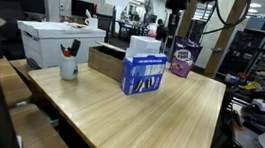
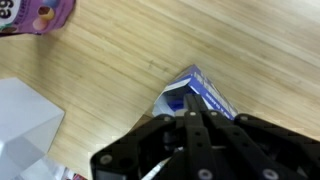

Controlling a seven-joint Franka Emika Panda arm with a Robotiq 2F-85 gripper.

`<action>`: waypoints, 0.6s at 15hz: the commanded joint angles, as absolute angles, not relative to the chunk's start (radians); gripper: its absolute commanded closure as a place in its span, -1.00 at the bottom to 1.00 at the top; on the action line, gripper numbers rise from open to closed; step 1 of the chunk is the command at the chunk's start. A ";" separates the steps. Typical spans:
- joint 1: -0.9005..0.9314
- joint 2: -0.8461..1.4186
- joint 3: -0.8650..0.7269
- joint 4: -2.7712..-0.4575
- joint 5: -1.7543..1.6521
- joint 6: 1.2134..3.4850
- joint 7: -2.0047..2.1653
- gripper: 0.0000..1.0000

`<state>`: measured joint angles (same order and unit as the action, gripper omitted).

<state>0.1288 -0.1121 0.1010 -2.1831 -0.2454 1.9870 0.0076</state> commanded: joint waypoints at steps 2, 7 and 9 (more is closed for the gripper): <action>0.096 -0.148 0.070 -2.196 -0.073 1.920 0.042 0.96; 0.064 -0.159 0.081 -2.344 -0.232 2.071 0.255 0.27; 0.058 -0.151 0.078 -2.413 -0.312 2.135 0.289 0.02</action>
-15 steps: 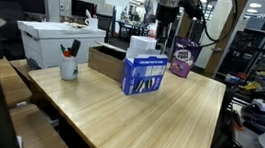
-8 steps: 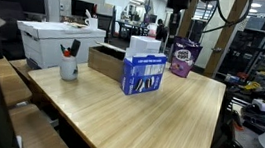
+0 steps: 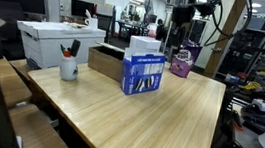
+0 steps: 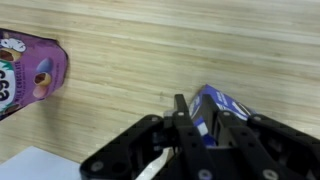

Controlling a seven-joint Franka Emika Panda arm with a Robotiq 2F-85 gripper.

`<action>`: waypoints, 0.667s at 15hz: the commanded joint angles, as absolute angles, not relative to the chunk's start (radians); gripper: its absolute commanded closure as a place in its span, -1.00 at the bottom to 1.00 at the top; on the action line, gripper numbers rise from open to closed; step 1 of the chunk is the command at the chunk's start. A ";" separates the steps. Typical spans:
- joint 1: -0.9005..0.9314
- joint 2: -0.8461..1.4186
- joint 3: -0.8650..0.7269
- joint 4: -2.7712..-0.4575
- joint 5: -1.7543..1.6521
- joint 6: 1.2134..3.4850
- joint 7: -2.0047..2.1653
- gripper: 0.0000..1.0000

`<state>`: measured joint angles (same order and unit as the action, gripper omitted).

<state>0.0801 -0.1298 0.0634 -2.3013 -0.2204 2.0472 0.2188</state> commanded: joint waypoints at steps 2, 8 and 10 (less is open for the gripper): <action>0.054 -0.148 0.078 -2.456 -0.373 2.165 0.319 -0.21; 0.026 -0.249 0.013 -2.595 -0.168 2.319 0.282 -0.91; 0.015 -0.299 -0.012 -2.649 -0.109 2.386 0.242 -0.97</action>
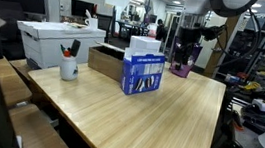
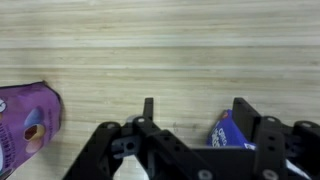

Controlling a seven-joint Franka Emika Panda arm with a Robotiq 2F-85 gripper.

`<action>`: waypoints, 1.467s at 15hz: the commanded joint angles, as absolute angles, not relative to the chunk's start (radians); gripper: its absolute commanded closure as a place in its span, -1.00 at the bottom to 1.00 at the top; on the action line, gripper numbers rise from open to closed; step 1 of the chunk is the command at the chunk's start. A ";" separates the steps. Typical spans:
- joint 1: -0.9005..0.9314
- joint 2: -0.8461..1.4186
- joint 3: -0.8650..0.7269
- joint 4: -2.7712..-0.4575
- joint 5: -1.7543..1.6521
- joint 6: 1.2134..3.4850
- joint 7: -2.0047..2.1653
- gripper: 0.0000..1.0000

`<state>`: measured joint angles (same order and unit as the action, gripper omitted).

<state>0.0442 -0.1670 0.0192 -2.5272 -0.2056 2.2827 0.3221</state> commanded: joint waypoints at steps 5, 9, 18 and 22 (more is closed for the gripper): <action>-0.025 -0.487 -0.053 -2.822 -0.126 2.587 0.093 -1.00; -0.025 -0.590 -0.024 -2.790 -0.136 2.451 0.006 -1.00; -0.015 -0.488 0.111 -2.502 -0.176 2.018 0.099 -1.00; -0.022 -0.436 0.154 -2.442 -0.215 1.996 0.223 -1.00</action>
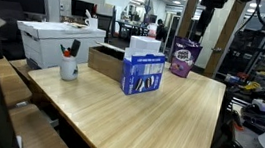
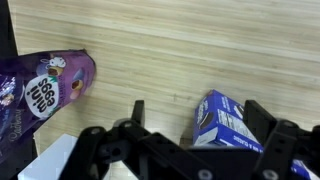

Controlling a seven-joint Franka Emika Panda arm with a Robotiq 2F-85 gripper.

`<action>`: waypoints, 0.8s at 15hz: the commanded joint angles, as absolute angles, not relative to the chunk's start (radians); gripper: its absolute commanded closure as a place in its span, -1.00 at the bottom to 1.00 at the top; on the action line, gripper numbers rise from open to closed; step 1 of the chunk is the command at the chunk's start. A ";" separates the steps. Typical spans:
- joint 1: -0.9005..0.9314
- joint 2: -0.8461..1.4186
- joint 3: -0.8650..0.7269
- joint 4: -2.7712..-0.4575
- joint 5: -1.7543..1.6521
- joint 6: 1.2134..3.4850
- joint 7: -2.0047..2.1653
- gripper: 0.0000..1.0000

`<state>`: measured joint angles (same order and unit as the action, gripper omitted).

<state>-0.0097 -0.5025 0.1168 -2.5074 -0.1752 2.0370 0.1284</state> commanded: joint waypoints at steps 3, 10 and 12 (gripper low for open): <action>0.001 -0.452 0.138 -2.460 -0.213 2.019 0.216 -1.00; 0.003 -0.437 0.136 -2.450 -0.215 2.018 0.224 -1.00; 0.003 -0.437 0.136 -2.450 -0.214 2.018 0.224 -1.00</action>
<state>-0.0067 -0.4382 0.1442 -2.4515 -0.2111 2.0212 0.2207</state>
